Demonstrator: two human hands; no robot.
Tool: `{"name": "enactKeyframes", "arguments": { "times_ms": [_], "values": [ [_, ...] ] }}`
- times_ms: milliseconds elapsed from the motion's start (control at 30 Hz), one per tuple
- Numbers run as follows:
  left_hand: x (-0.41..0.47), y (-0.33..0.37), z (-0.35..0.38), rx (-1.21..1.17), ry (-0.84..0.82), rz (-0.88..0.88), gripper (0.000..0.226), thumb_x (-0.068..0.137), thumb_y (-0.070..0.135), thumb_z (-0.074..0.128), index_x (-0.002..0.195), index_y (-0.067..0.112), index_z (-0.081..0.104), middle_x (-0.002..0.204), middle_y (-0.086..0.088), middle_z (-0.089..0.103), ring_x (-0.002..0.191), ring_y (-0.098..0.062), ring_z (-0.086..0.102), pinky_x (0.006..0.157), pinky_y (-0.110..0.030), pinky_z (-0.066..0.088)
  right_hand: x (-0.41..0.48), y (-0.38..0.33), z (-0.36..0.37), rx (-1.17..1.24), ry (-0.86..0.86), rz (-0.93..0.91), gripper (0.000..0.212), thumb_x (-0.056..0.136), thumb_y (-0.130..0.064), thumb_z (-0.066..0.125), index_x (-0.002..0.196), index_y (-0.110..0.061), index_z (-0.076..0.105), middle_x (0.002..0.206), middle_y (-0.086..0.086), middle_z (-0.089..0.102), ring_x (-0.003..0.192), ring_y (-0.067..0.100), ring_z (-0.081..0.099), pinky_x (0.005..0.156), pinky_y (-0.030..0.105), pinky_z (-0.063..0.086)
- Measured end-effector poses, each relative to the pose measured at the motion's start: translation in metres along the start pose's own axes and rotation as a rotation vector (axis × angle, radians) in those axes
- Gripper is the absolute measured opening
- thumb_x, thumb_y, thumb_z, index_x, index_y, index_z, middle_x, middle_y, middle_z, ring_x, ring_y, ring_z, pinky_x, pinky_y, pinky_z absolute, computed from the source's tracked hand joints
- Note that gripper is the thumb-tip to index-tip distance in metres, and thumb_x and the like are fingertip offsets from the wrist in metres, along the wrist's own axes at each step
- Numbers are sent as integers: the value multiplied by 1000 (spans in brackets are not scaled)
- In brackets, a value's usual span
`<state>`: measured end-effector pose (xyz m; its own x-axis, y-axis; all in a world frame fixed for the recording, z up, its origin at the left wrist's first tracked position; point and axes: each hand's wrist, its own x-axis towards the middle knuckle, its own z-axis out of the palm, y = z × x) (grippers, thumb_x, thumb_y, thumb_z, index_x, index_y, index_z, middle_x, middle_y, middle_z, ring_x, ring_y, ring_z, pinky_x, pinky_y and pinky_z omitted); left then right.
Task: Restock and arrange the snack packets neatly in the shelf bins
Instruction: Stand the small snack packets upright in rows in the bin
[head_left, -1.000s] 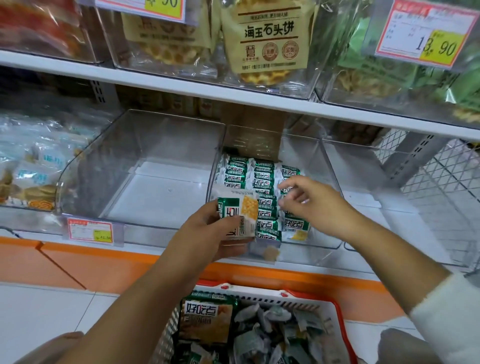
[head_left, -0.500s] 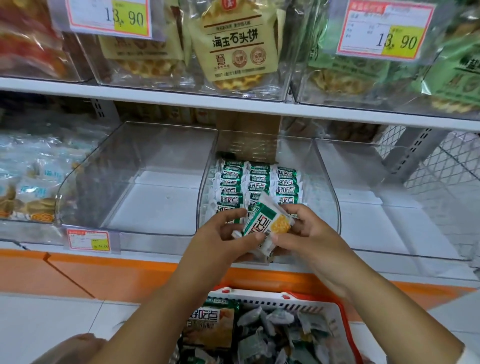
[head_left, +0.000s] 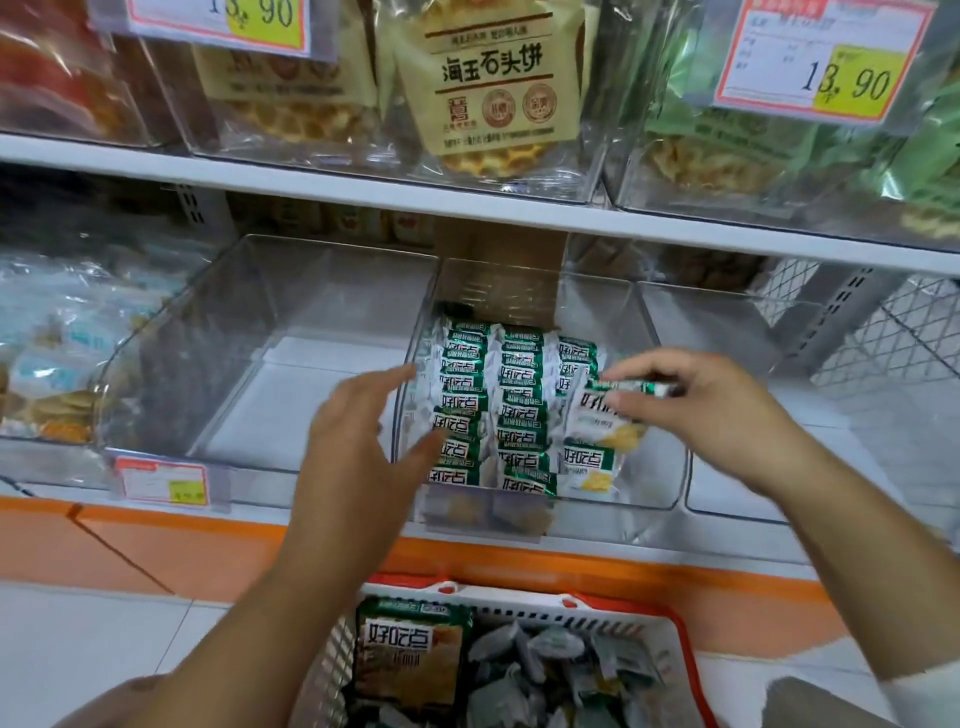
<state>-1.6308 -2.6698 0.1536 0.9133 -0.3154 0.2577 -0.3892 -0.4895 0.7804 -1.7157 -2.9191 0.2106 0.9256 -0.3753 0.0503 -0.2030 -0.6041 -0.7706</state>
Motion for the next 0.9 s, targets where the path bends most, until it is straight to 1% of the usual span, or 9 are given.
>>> {"name": "enactKeyframes", "arguments": {
  "times_ms": [67,133,200,267,433,600,733,800,900],
  "values": [
    [7,-14,-4,25,5,-89,66,88,34,70,147,29,41,141,3,50,125,-18,51,106,-43,45,22,4,-9,-297,-60,-39,21,82,-26,76,99,-34,68,107,-9,67,91,-4,61,80,15,45],
    [7,-23,-5,15,-87,-162,68,90,34,67,150,25,36,144,2,51,126,-15,53,106,-41,45,39,10,-2,-646,-253,-63,31,84,-29,73,114,-29,66,119,-3,64,108,11,60,93,27,46],
    [3,-28,-4,66,-144,-136,61,93,33,63,149,24,41,140,4,57,122,-13,56,104,-35,46,50,16,11,-903,-431,-84,36,88,-30,69,123,-22,64,124,-2,63,113,16,58,95,28,45],
    [0,-29,-5,80,-141,-98,50,95,29,61,143,26,47,135,7,61,115,-8,57,99,-29,46,55,21,23,-967,-527,-72,34,89,-30,67,122,-20,65,123,0,65,112,17,59,94,28,46],
    [-1,-29,-4,58,-166,-72,45,99,24,56,142,30,47,132,13,59,103,-1,52,90,-23,41,60,36,42,-916,-566,-19,26,89,-22,68,114,-16,68,118,0,67,107,18,60,87,26,46],
    [1,-30,-4,50,-174,-78,44,100,25,54,143,29,46,134,13,57,101,-1,52,89,-22,40,48,47,48,-1015,-483,-57,19,86,-22,66,104,-26,69,111,-3,67,101,19,60,81,29,49],
    [-3,-29,-1,57,-140,-82,49,98,27,57,146,25,44,140,5,56,122,-12,54,101,-29,41,40,45,50,-1077,-408,-72,17,87,-25,63,103,-26,66,109,0,66,100,22,59,76,29,46],
    [-12,-27,-1,80,-79,-68,51,97,22,60,146,23,45,138,1,55,126,-17,52,102,-30,40,33,35,44,-935,-301,-84,18,88,-29,64,106,-26,65,111,-2,65,100,21,59,77,29,46],
    [-36,-32,-4,45,6,-26,44,94,15,62,137,21,53,120,0,57,109,-16,56,94,-27,41,-9,17,41,-301,75,-102,19,91,-28,63,109,-29,63,91,-6,63,83,13,59,72,28,46]
  ]
}}
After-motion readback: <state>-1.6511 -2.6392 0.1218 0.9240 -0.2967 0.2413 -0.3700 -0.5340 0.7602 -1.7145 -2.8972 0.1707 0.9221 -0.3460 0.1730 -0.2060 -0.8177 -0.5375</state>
